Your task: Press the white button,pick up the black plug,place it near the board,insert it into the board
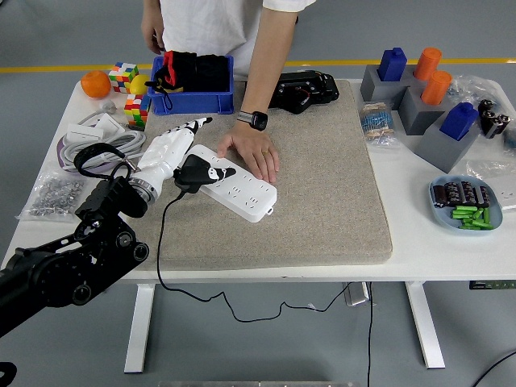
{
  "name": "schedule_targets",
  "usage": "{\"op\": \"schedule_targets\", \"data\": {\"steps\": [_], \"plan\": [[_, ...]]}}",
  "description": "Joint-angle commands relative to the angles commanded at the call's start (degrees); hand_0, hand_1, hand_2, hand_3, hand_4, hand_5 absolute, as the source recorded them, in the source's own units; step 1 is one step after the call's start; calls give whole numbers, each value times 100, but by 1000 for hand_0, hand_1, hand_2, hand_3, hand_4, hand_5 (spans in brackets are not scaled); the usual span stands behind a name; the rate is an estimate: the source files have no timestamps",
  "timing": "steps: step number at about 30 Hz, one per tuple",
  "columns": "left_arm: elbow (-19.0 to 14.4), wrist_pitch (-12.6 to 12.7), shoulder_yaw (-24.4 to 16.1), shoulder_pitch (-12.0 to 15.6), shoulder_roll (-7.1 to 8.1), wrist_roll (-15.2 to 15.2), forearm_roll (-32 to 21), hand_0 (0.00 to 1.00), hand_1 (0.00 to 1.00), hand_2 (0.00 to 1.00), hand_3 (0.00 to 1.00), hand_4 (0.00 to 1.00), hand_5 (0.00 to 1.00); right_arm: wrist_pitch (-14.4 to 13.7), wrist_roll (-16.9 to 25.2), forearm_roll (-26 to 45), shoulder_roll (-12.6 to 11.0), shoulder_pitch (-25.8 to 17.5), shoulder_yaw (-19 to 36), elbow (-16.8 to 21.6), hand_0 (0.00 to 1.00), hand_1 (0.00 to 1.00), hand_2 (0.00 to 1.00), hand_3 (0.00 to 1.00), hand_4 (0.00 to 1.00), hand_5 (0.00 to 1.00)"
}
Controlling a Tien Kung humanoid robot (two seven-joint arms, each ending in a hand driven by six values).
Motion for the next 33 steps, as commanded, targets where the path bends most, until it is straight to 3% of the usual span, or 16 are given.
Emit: {"op": "schedule_targets", "data": {"steps": [2,3,7,12,20,33], "plan": [[-144,80,-71,152,102,-72,80,937,981,968,949,998,597,1,-1,-1,-3,-6,2,1,555,480,496,495,640,387],[-193,84,-89,210,138,-73,102,937,967,932,897,998,579,1,-1,-4,-3,-8,2,2,554,480,496,497,640,384],[-336,36,-71,515,350,-20,238,937,967,932,897,998,579,-3,4,-13,-6,-13,22,10,554,480,496,497,640,384],[-263,-88,-13,679,433,56,269,936,963,896,866,966,559,-4,11,-15,3,-18,33,15,555,480,496,498,640,384],[-202,-178,113,668,368,149,258,926,960,882,837,954,553,-8,17,-18,11,-16,54,16,555,479,496,498,640,384],[-9,-276,486,226,184,240,240,901,941,867,820,919,542,-9,19,-6,19,-13,49,11,555,479,494,497,640,384]]}}
